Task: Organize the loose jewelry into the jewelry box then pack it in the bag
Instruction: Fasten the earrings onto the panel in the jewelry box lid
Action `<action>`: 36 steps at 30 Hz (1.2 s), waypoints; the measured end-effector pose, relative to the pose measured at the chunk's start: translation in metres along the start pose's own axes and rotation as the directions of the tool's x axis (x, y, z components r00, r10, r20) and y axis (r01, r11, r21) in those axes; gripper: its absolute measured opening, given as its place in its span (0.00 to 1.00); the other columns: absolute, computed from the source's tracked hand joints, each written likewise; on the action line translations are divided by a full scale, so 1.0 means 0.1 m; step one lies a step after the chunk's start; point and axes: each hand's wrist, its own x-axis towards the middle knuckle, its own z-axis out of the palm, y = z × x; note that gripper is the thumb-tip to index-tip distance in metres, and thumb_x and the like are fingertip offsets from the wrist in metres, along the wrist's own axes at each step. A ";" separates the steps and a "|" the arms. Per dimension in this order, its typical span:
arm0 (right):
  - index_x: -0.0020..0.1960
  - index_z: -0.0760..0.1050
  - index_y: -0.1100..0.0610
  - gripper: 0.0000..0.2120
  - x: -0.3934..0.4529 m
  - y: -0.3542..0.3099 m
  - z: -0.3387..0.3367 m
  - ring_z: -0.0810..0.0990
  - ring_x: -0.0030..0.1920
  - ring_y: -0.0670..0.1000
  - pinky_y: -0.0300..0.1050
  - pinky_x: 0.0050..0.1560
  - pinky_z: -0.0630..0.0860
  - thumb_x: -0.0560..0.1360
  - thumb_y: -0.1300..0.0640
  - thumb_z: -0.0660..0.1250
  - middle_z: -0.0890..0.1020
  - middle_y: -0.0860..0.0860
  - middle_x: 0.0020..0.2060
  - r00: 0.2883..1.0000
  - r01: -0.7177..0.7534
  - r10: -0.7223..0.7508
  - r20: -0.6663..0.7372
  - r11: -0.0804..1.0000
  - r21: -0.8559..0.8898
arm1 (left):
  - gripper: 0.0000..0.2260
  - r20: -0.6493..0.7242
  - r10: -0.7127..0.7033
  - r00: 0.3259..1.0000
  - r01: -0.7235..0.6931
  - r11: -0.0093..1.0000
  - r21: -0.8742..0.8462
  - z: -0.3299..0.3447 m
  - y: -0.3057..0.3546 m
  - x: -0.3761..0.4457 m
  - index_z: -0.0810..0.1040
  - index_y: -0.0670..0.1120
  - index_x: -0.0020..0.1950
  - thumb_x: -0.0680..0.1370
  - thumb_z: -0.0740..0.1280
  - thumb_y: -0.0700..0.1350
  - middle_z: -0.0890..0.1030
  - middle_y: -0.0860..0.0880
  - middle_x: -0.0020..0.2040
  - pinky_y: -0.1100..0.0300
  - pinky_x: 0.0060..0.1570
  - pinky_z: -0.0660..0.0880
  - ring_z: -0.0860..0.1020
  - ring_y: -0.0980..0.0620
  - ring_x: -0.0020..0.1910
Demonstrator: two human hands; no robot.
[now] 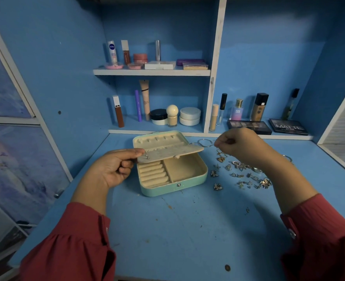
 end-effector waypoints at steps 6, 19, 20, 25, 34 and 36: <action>0.45 0.81 0.52 0.01 0.13 -0.45 0.15 0.80 0.40 0.46 0.41 0.41 0.78 0.74 0.57 0.71 0.82 0.48 0.39 0.993 0.121 -0.118 -0.031 0.984 0.134 | 0.05 -0.005 0.025 1.000 -0.025 0.999 0.043 0.01 0.01 -0.01 0.80 0.38 0.46 0.76 0.64 0.33 0.76 0.53 0.25 0.72 0.17 0.55 0.62 0.60 0.18; 0.43 0.82 0.52 0.03 0.44 -1.09 0.71 0.80 0.37 0.44 0.41 0.39 0.80 0.71 0.59 0.74 0.81 0.43 0.35 0.944 0.177 -0.217 0.249 0.969 0.175 | 0.04 -0.010 0.037 0.999 -0.037 0.998 0.057 0.03 0.01 -0.03 0.78 0.37 0.48 0.75 0.64 0.33 0.71 0.54 0.22 0.72 0.17 0.55 0.62 0.60 0.18; 0.42 0.82 0.53 0.02 0.45 -1.11 0.72 0.79 0.36 0.42 0.40 0.39 0.78 0.71 0.59 0.73 0.81 0.43 0.34 0.939 0.181 -0.224 0.261 0.967 0.177 | 0.05 -0.006 0.037 0.999 -0.037 0.998 0.056 0.03 0.01 -0.03 0.78 0.37 0.49 0.76 0.64 0.33 0.71 0.54 0.21 0.72 0.17 0.55 0.62 0.60 0.17; 0.47 0.83 0.57 0.05 0.46 -1.17 0.76 0.74 0.33 0.41 0.25 0.23 0.65 0.73 0.58 0.72 0.80 0.46 0.37 0.923 0.197 -0.233 0.308 0.970 0.143 | 0.06 -0.001 0.033 0.999 -0.033 0.999 0.039 0.01 0.01 -0.01 0.79 0.39 0.47 0.76 0.64 0.32 0.72 0.53 0.23 0.72 0.16 0.56 0.62 0.60 0.18; 0.51 0.84 0.58 0.08 0.45 -1.19 0.79 0.75 0.31 0.41 0.27 0.22 0.65 0.74 0.58 0.69 0.81 0.47 0.38 0.938 0.169 -0.206 0.280 0.974 0.151 | 0.05 -0.008 0.034 0.999 -0.034 0.999 0.031 -0.01 0.00 0.01 0.79 0.40 0.46 0.75 0.65 0.32 0.73 0.53 0.25 0.72 0.16 0.57 0.62 0.61 0.18; 0.50 0.84 0.57 0.08 0.45 -1.19 0.79 0.74 0.32 0.42 0.26 0.22 0.64 0.74 0.56 0.70 0.82 0.49 0.40 0.934 0.173 -0.211 0.289 0.973 0.150 | 0.05 -0.006 0.032 0.999 -0.032 0.999 0.035 -0.01 0.00 0.01 0.79 0.40 0.46 0.75 0.65 0.32 0.72 0.53 0.24 0.72 0.16 0.57 0.62 0.61 0.18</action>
